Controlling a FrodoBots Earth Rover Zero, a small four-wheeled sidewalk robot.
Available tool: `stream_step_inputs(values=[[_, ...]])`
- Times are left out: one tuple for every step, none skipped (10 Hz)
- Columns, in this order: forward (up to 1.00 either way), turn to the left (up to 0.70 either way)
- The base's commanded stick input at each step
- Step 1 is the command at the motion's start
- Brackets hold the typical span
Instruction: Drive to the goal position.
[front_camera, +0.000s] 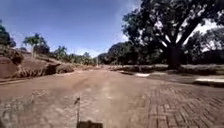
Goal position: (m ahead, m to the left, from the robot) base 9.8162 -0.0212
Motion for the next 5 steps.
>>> stream_step_inputs(values=[[1.00,0.00],[1.00,0.00],[1.00,0.00],[1.00,0.00],[1.00,0.00]])
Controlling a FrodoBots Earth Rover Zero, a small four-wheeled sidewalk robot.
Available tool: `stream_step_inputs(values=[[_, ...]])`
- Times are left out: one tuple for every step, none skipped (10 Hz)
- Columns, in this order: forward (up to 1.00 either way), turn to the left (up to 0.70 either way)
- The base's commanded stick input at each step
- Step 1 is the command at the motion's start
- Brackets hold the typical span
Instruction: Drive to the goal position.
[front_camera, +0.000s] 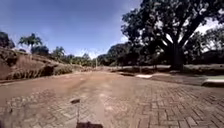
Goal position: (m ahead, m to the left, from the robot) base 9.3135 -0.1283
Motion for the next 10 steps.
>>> stream_step_inputs(values=[[1.00,0.00],[1.00,0.00],[1.00,0.00],[1.00,0.00],[1.00,0.00],[1.00,0.00],[1.00,0.00],[1.00,0.00],[1.00,0.00],[1.00,0.00]])
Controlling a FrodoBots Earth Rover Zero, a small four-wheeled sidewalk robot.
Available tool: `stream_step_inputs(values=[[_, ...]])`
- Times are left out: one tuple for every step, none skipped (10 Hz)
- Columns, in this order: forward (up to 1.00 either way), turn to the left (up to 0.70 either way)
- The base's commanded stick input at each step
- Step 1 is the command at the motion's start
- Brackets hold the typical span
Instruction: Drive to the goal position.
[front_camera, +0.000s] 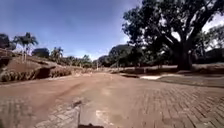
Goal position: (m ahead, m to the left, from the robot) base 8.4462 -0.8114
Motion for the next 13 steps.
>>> stream_step_inputs(values=[[1.00,0.00],[1.00,0.00],[1.00,0.00],[1.00,0.00],[1.00,0.00],[1.00,0.00],[1.00,0.00],[1.00,0.00],[1.00,0.00],[1.00,0.00],[1.00,0.00],[1.00,0.00],[1.00,0.00]])
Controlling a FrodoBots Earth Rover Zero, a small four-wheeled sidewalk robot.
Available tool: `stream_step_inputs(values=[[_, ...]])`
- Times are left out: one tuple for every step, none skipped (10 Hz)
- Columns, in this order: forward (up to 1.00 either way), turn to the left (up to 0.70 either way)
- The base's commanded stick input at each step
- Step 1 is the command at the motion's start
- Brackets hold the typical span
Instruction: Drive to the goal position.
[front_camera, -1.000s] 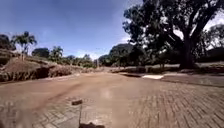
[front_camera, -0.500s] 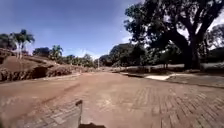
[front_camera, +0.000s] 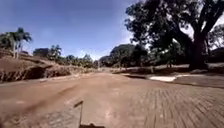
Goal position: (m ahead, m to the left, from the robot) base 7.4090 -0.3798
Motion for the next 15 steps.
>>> stream_step_inputs(values=[[1.00,0.00],[1.00,0.00],[1.00,0.00],[1.00,0.00],[1.00,0.00],[1.00,0.00],[1.00,0.00],[1.00,0.00],[1.00,0.00],[1.00,0.00],[1.00,0.00],[1.00,0.00],[1.00,0.00],[1.00,0.00],[1.00,0.00]])
